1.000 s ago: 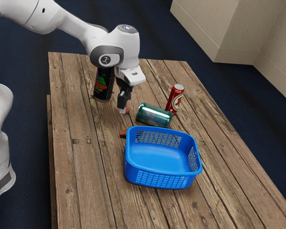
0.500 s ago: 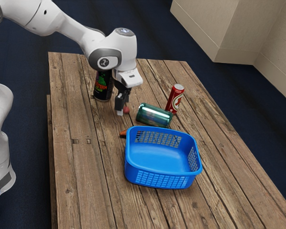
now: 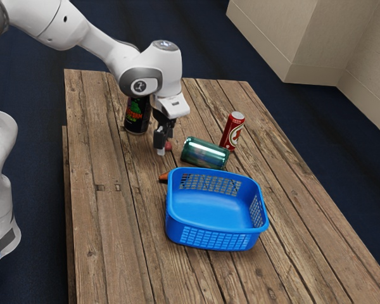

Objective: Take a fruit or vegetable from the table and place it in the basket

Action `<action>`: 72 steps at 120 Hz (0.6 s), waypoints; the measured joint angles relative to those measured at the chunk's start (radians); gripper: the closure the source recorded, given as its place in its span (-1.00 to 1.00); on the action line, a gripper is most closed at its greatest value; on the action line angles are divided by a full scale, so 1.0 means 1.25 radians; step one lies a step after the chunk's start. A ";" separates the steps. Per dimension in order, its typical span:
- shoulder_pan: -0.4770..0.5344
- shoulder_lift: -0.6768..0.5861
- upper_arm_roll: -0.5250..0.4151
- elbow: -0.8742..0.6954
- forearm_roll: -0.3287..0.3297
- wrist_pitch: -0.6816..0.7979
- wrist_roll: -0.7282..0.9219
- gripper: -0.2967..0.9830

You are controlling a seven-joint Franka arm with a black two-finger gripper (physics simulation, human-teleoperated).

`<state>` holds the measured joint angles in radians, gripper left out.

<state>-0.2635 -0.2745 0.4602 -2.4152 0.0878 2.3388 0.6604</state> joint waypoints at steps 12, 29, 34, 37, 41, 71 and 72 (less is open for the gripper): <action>0.000 0.000 0.000 -0.002 -0.002 0.002 0.004 -0.54; 0.000 0.000 0.001 -0.006 -0.002 0.004 0.009 -0.54; 0.001 0.000 0.001 -0.009 -0.002 0.006 0.010 -0.54; 0.001 0.000 0.001 -0.009 -0.003 0.007 0.010 -0.54; 0.001 0.000 0.001 -0.010 -0.003 0.010 0.011 -0.54; 0.000 0.001 0.001 -0.010 -0.019 0.025 0.016 -0.54; 0.000 0.001 0.002 -0.010 -0.019 0.025 0.016 -0.54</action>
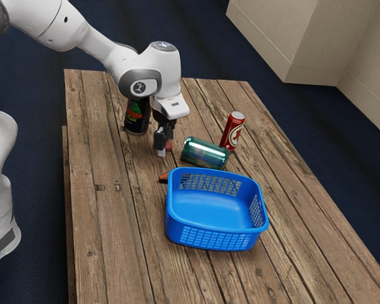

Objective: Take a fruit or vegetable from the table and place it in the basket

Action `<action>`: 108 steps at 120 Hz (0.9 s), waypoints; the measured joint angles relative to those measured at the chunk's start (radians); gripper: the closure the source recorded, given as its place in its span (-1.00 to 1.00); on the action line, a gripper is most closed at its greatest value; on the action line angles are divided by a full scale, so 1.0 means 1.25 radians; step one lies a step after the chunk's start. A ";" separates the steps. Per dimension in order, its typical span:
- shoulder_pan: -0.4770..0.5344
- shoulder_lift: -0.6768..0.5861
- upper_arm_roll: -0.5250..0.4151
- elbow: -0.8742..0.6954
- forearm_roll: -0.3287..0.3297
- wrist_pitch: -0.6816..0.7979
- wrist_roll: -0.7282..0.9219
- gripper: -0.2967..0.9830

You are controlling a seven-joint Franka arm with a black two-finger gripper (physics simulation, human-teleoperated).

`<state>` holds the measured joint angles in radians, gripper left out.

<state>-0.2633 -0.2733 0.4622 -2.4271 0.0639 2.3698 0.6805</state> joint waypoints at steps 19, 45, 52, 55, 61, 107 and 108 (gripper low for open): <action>0.000 0.004 0.000 -0.005 -0.006 0.004 0.002 -0.54; 0.000 0.005 0.001 -0.007 -0.011 0.006 0.003 -0.35; -0.001 0.005 0.001 -0.007 -0.014 0.007 0.002 -0.17; -0.001 0.005 0.001 -0.007 -0.015 0.007 0.001 -0.10; 0.000 0.008 0.001 -0.007 -0.016 0.007 -0.001 0.01; -0.017 -0.014 -0.001 -0.002 -0.012 0.005 -0.013 0.22; -0.017 -0.016 -0.001 -0.001 -0.012 0.004 -0.013 0.23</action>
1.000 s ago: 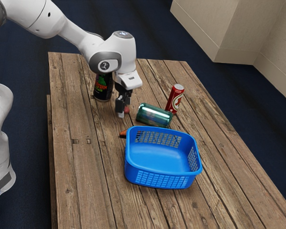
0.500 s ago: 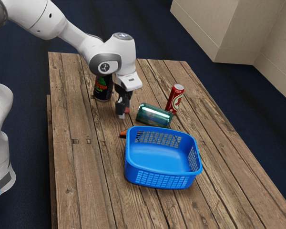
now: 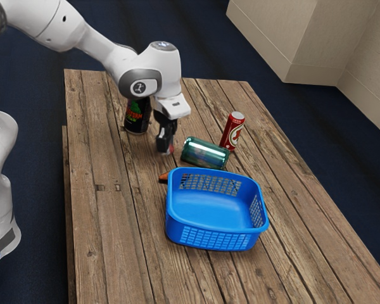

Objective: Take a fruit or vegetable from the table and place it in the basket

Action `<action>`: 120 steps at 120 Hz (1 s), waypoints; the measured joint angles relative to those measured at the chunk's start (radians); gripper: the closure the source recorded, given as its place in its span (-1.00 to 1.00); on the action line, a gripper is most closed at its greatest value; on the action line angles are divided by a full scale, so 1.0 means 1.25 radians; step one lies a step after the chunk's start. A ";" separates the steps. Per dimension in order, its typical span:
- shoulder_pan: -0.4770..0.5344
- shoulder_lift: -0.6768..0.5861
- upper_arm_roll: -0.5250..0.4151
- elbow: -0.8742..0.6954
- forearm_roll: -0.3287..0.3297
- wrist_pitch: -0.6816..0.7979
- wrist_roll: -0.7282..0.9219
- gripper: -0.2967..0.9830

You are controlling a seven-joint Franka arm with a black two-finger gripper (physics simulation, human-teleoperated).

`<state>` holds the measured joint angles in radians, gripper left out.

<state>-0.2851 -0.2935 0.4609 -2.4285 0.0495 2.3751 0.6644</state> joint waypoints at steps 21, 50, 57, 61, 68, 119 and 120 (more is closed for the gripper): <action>-0.007 -0.062 0.000 0.018 0.032 -0.052 -0.014 0.29; -0.068 -0.098 -0.122 0.170 0.084 -0.182 -0.069 0.27; -0.074 -0.088 -0.169 0.200 0.088 -0.209 -0.087 0.26; -0.075 -0.078 -0.196 0.215 0.090 -0.222 -0.097 0.27; -0.076 -0.045 -0.237 0.253 0.090 -0.239 -0.115 0.27; -0.074 0.167 -0.372 0.391 0.065 -0.245 -0.220 0.28; -0.073 0.168 -0.372 0.390 0.064 -0.244 -0.222 0.28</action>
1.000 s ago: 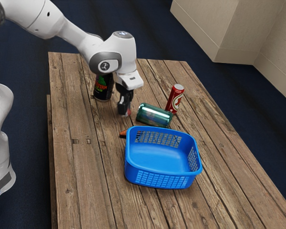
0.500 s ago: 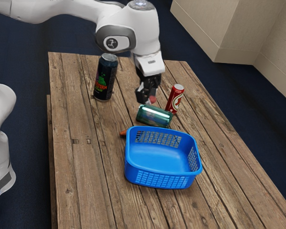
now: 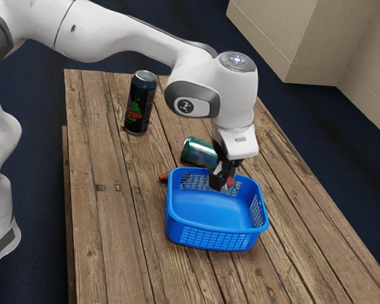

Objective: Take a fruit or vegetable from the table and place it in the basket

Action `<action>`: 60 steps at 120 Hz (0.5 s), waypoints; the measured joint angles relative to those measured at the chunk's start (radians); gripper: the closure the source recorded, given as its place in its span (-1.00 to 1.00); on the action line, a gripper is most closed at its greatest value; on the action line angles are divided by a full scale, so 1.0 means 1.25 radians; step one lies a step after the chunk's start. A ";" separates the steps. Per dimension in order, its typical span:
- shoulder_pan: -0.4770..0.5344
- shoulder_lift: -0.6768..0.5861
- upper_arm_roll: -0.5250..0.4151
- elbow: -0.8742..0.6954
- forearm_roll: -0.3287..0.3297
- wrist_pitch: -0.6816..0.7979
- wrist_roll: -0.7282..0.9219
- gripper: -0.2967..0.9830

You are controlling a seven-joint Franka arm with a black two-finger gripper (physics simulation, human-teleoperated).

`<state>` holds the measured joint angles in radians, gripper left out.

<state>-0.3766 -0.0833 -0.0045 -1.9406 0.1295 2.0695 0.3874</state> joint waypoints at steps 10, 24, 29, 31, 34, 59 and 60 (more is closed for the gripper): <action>0.004 0.009 0.000 -0.002 -0.006 0.007 -0.015 0.28; 0.012 0.018 0.005 -0.002 -0.020 0.014 -0.026 -0.07; 0.020 0.020 0.006 -0.002 -0.026 0.016 -0.028 -0.19; 0.023 0.020 0.006 -0.002 -0.027 0.017 -0.029 -0.23; 0.028 0.021 0.007 -0.002 -0.029 0.018 -0.030 -0.28; 0.020 -0.054 0.037 0.002 0.006 -0.026 -0.048 -0.48; 0.019 -0.063 0.045 0.002 0.010 -0.034 -0.050 -0.48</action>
<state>-0.3525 -0.1626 0.0516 -1.9377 0.1422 2.0269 0.3249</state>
